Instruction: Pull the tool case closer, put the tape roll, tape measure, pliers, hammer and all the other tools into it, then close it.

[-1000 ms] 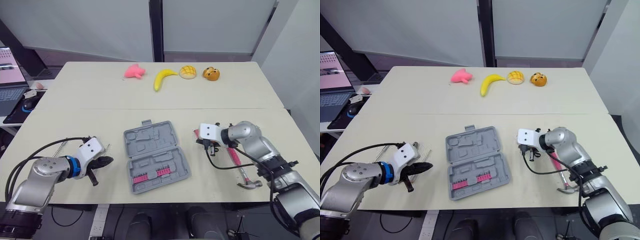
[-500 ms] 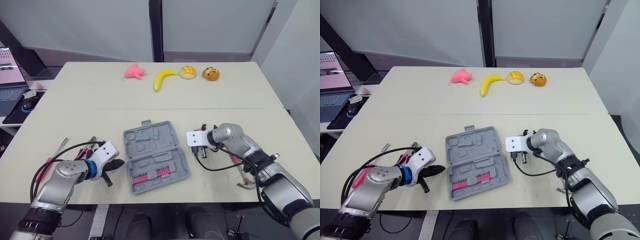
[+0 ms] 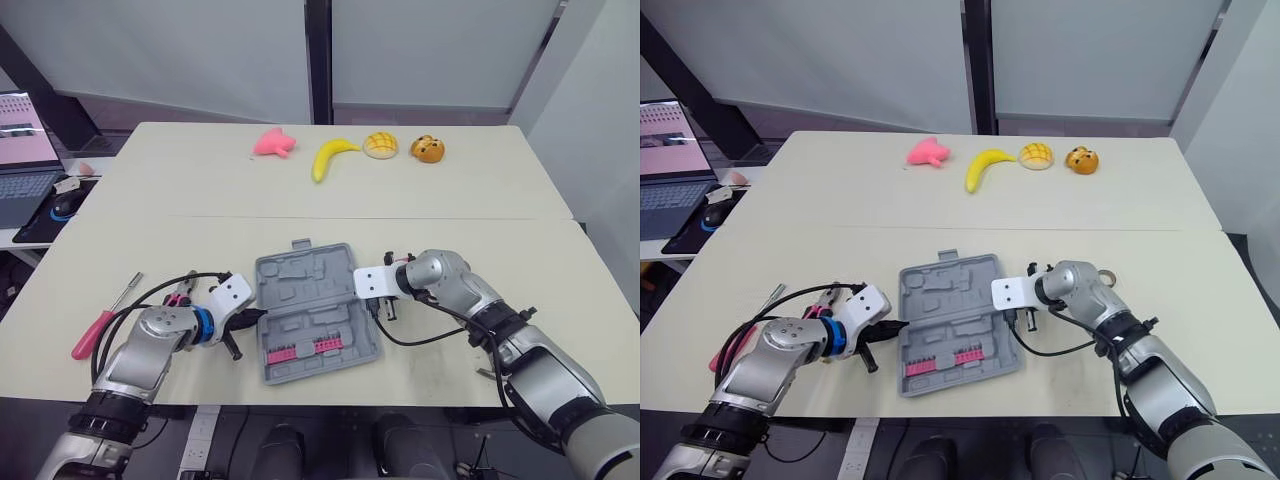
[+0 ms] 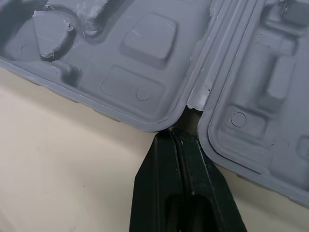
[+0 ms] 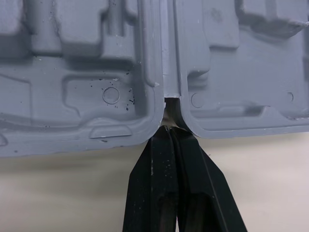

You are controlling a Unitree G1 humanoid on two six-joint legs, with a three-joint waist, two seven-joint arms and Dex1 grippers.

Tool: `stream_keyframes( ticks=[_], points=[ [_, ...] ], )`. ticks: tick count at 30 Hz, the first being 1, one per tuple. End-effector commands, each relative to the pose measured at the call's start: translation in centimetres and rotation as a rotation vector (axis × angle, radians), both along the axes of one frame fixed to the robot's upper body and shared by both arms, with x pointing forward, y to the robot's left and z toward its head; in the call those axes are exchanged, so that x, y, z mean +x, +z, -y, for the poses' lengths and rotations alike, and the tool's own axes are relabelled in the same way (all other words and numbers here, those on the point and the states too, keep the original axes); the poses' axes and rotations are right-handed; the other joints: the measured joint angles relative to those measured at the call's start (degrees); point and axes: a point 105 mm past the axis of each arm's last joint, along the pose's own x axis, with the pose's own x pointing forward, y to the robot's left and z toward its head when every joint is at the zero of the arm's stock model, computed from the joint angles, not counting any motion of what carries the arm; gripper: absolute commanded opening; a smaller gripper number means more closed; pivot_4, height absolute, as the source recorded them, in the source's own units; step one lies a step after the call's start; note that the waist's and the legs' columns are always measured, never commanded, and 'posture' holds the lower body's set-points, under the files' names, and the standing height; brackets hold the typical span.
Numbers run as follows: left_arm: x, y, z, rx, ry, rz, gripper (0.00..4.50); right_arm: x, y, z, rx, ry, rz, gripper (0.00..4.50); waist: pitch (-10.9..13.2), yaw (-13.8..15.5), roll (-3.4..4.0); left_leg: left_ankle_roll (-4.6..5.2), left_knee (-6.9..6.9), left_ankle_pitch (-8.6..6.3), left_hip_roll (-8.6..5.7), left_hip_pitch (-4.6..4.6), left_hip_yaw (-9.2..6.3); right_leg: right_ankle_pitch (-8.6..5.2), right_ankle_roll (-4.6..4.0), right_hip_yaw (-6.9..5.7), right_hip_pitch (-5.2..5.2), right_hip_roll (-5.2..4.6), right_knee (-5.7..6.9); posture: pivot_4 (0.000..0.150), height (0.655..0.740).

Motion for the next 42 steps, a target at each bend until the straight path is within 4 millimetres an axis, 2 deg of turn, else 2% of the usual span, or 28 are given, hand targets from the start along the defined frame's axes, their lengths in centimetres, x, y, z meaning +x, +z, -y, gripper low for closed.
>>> stream_keyframes(
  ticks=[1,8,14,18,26,31,42],
  points=[
    [-0.2,-0.4,2.4,-0.023,-0.094,-0.007,0.0,-0.1,1.2,-1.6,0.017,0.064,0.05,0.03,-0.01,0.12,0.0,0.0,0.0,0.0,0.0,0.0,0.0,0.0,0.0,0.0,0.0,0.0,0.0,0.15,0.74],
    [0.8,0.7,3.6,-0.078,-0.146,0.014,0.0,-1.6,1.4,-2.1,0.056,0.08,0.0,0.03,-0.03,0.9,0.02,0.0,0.04,0.0,-0.01,-0.01,-0.01,0.0,0.0,-0.02,0.02,0.0,0.0,0.15,0.74],
    [0.3,1.4,3.9,-0.096,-0.276,-0.029,0.0,-2.8,1.3,-1.6,0.075,0.051,-0.041,0.03,-0.03,1.06,0.02,0.0,0.04,0.0,-0.01,-0.04,-0.03,0.0,0.0,-0.04,0.0,0.01,-0.03,0.15,0.74],
    [0.4,1.4,4.4,-0.079,-0.338,-0.047,0.0,-3.5,0.8,-1.1,0.084,0.024,-0.067,0.03,-0.03,1.1,0.01,0.0,0.04,0.0,-0.01,-0.06,-0.03,0.0,0.0,-0.05,0.0,0.01,-0.04,0.15,0.74],
    [0.3,1.0,7.0,-0.064,-0.445,-0.073,0.0,-5.5,0.3,1.1,0.081,-0.035,-0.111,0.03,-0.03,1.4,0.0,0.0,0.06,0.0,-0.02,-0.11,-0.06,0.0,0.01,-0.06,0.01,0.01,-0.08,0.15,0.74],
    [-0.9,0.2,8.0,-0.061,-0.494,-0.108,0.0,-7.1,-0.1,2.0,0.085,-0.064,-0.152,0.03,-0.05,1.25,-0.01,0.0,0.08,0.0,-0.02,-0.08,-0.05,-0.01,0.01,-0.04,0.02,0.01,-0.08,0.15,0.74],
    [-3.3,-0.5,8.4,-0.057,-0.517,-0.147,0.0,-10.0,-0.8,1.6,0.121,-0.094,-0.216,0.03,-0.1,1.2,-0.05,0.0,0.08,0.0,0.0,-0.08,-0.07,-0.02,0.02,-0.05,0.05,0.04,-0.12,0.15,0.74]
  ],
)
